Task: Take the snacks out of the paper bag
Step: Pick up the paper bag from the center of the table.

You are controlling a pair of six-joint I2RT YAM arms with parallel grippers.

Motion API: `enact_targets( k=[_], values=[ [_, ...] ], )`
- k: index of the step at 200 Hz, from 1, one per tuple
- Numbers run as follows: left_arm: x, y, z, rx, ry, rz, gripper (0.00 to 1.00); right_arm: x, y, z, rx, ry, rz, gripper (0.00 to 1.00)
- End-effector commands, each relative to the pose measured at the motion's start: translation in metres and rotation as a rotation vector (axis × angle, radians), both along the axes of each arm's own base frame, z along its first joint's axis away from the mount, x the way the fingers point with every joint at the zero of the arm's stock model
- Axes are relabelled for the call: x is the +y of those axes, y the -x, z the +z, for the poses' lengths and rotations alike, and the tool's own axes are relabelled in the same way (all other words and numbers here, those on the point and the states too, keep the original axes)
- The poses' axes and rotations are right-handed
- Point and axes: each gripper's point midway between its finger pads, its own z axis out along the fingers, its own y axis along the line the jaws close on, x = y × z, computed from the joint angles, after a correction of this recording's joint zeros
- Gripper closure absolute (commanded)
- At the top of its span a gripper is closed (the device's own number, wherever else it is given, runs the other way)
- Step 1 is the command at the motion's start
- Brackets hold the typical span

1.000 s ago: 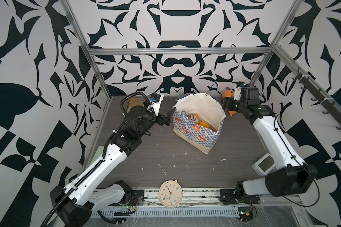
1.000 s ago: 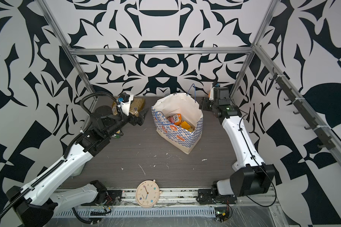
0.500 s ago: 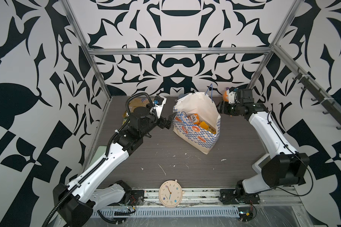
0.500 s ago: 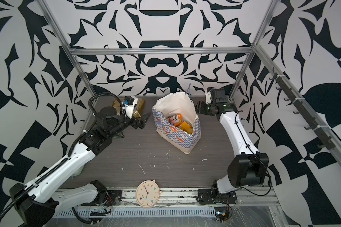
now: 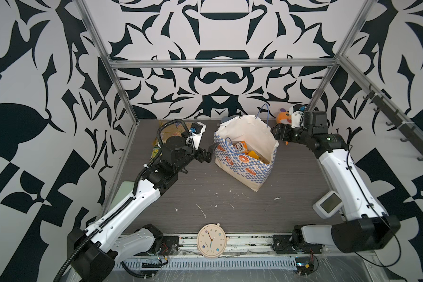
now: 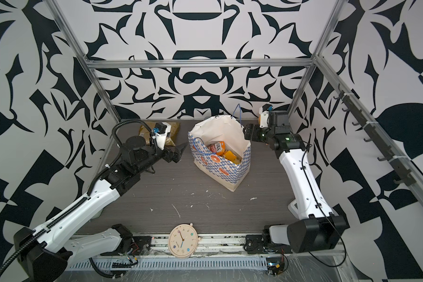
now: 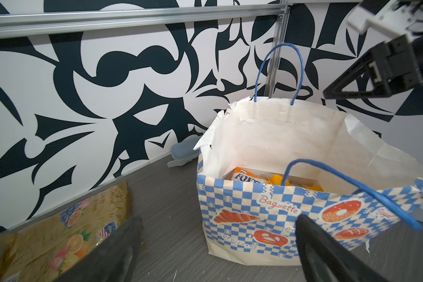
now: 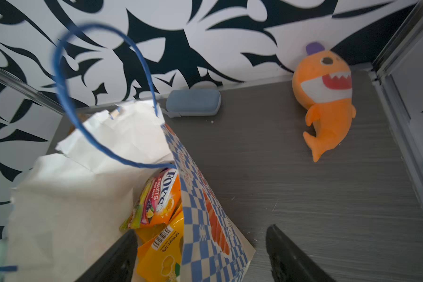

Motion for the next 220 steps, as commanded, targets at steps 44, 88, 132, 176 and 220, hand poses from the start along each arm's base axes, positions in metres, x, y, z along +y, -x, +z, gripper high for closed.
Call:
enact_targets(
  k=[44,88,132,176,220],
  values=[
    [0.002,-0.001,0.007,-0.025,0.023,0.01,0.0,0.008,-0.01,-0.034,0.059,0.012,0.036,0.29],
    [0.003,-0.003,0.004,-0.029,0.019,0.022,0.0,0.036,-0.016,-0.049,0.078,0.076,0.116,0.52],
    [0.015,0.0,0.012,-0.049,0.023,0.066,0.0,0.07,-0.019,-0.039,0.008,0.183,0.215,0.86],
    [0.031,0.002,0.008,-0.046,0.014,0.13,0.0,0.096,-0.013,-0.023,-0.08,0.238,0.288,1.0],
    [0.053,0.0,0.011,-0.074,0.046,0.231,0.0,0.133,0.015,-0.006,-0.209,0.319,0.421,1.0]
  ],
)
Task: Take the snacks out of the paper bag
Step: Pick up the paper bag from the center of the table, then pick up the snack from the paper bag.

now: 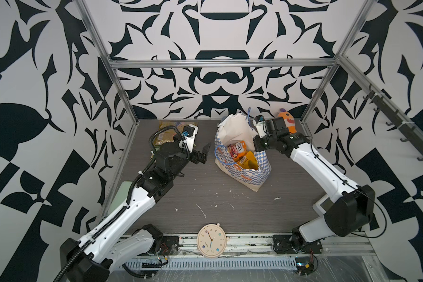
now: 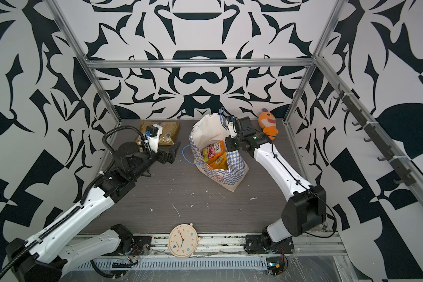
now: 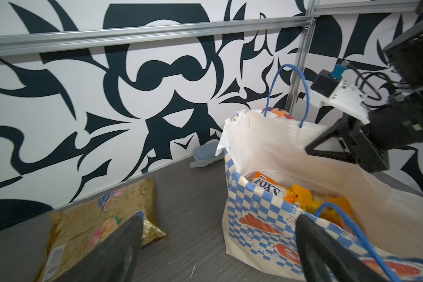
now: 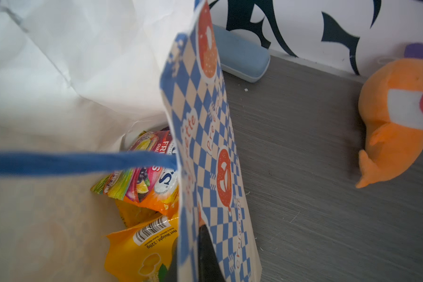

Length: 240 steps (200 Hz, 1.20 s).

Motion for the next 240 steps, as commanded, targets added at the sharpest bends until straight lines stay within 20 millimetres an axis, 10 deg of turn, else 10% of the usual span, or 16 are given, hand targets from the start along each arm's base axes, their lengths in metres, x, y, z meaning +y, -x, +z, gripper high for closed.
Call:
enact_targets(
  k=[1,107,171,214,240],
  values=[
    [0.018,-0.004,0.01,-0.029,0.034,0.081,0.0,0.03,0.011,0.051,-0.196,-0.036,0.119,1.0],
    [0.019,0.021,0.056,0.005,0.033,-0.004,0.39,0.087,0.088,0.078,-0.472,-0.068,0.348,1.0],
    [0.015,0.028,-0.029,0.289,-0.007,-0.012,0.35,0.082,0.095,0.084,-0.667,-0.008,0.268,1.0],
    [0.009,0.05,-0.002,0.265,0.066,-0.114,0.36,0.101,0.119,0.078,-0.775,0.04,0.396,1.0],
    [-0.014,0.055,-0.03,0.432,-0.006,-0.168,0.38,0.107,0.13,0.08,-0.799,0.037,0.428,1.0]
  ],
)
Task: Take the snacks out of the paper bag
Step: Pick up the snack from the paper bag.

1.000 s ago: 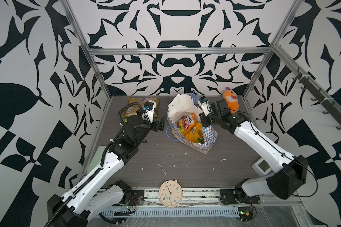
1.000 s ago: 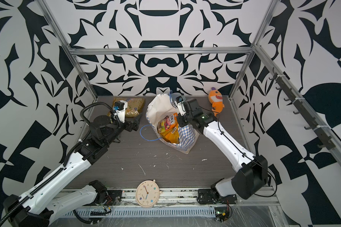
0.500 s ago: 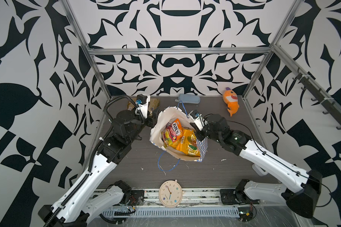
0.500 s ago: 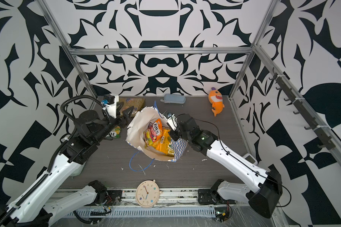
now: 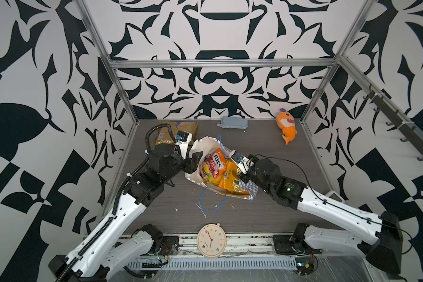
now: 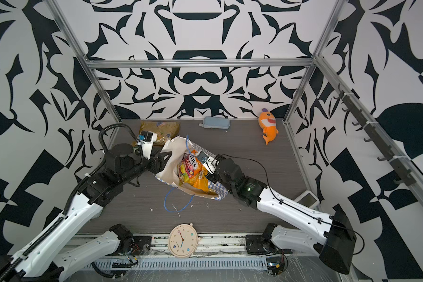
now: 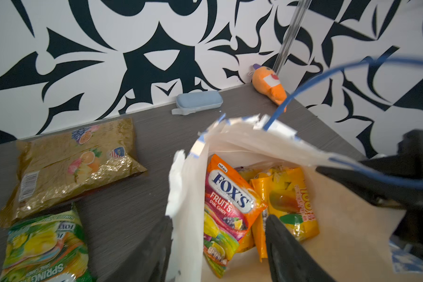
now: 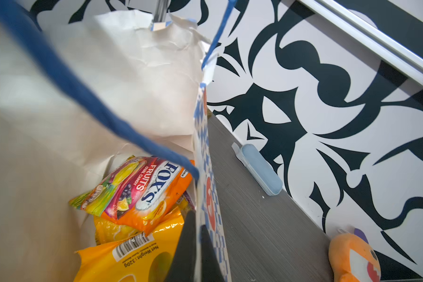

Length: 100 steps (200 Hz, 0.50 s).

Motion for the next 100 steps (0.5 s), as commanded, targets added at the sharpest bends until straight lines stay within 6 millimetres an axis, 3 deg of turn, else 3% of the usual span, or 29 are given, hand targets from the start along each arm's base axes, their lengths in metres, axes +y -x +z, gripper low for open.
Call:
enact_targets(
  k=[1,23,55,100],
  values=[
    [-0.021,0.013,-0.017,0.134,-0.026,-0.078,0.38,0.007,0.01,0.05,-0.146,-0.108,0.037,1.0],
    [-0.038,0.021,-0.039,0.192,-0.059,-0.103,0.37,0.006,0.017,0.053,-0.179,-0.126,0.037,1.0],
    [-0.051,0.029,-0.068,0.288,-0.067,-0.116,0.4,-0.002,0.013,0.056,-0.17,-0.163,-0.017,1.0],
    [-0.074,0.026,-0.103,0.344,-0.085,-0.143,0.38,-0.001,0.014,0.06,-0.185,-0.178,-0.009,1.0]
  ],
)
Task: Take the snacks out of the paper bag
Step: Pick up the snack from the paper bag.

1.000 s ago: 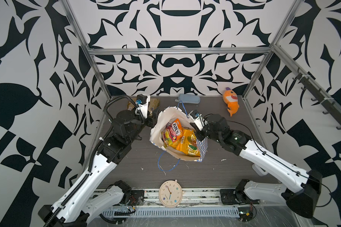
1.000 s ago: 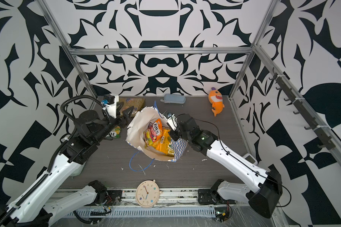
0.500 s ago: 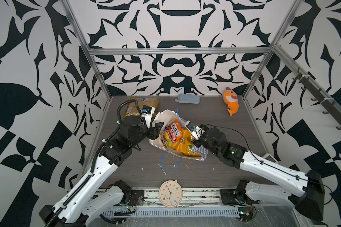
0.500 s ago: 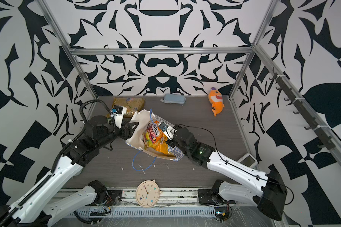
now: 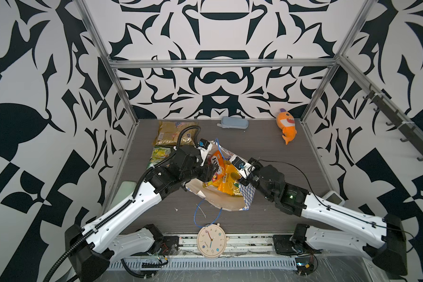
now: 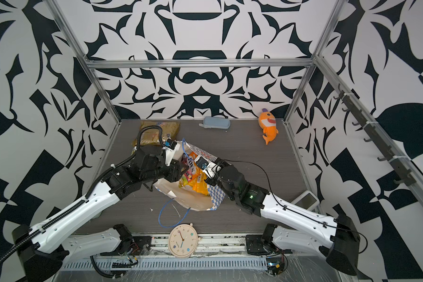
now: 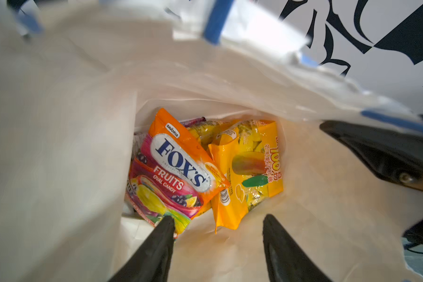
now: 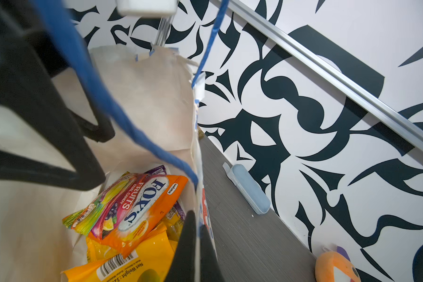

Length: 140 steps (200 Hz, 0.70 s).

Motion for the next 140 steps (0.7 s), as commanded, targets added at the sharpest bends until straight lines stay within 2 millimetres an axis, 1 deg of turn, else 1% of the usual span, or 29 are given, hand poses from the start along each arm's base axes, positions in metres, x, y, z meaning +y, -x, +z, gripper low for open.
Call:
enact_targets(
  k=[1,12,30,35,41,47,49,51,62,75,95,116,140],
  values=[
    [-0.013,0.0,-0.021,0.056,-0.001,-0.008,0.38,0.0,0.003,0.042,-0.079,-0.134,0.004,1.0],
    [-0.02,-0.002,-0.03,0.082,0.001,-0.007,0.35,0.0,0.003,0.043,-0.082,-0.134,0.003,1.0],
    [-0.029,-0.007,-0.039,0.115,0.006,0.013,0.33,0.0,0.003,0.044,-0.083,-0.137,0.004,1.0],
    [-0.03,-0.009,-0.041,0.116,0.003,0.019,0.32,-0.001,0.004,0.044,-0.083,-0.141,0.004,1.0],
    [-0.03,-0.011,-0.044,0.12,-0.006,0.04,0.27,-0.001,0.005,0.045,-0.086,-0.144,0.006,1.0],
    [-0.028,-0.013,-0.042,0.117,-0.009,0.06,0.24,-0.003,0.005,0.045,-0.089,-0.148,0.004,1.0],
    [-0.029,-0.015,-0.052,0.133,-0.033,0.071,0.23,-0.003,0.005,0.046,-0.09,-0.149,0.004,1.0],
    [-0.029,-0.016,-0.055,0.138,-0.043,0.078,0.23,-0.003,0.005,0.046,-0.092,-0.15,0.004,1.0],
    [-0.024,-0.02,-0.062,0.148,-0.078,0.119,0.22,-0.004,0.006,0.048,-0.097,-0.156,0.004,1.0],
    [-0.019,-0.026,-0.071,0.164,-0.12,0.167,0.17,-0.004,0.007,0.049,-0.102,-0.164,0.009,1.0],
    [-0.02,-0.03,-0.081,0.173,-0.184,0.203,0.17,-0.003,0.007,0.049,-0.104,-0.162,0.014,1.0],
    [-0.027,-0.034,-0.094,0.191,-0.251,0.229,0.17,-0.001,0.005,0.049,-0.109,-0.153,0.012,1.0],
    [-0.031,-0.038,-0.102,0.184,-0.301,0.243,0.24,0.0,0.005,0.05,-0.116,-0.156,0.013,1.0]
  ],
)
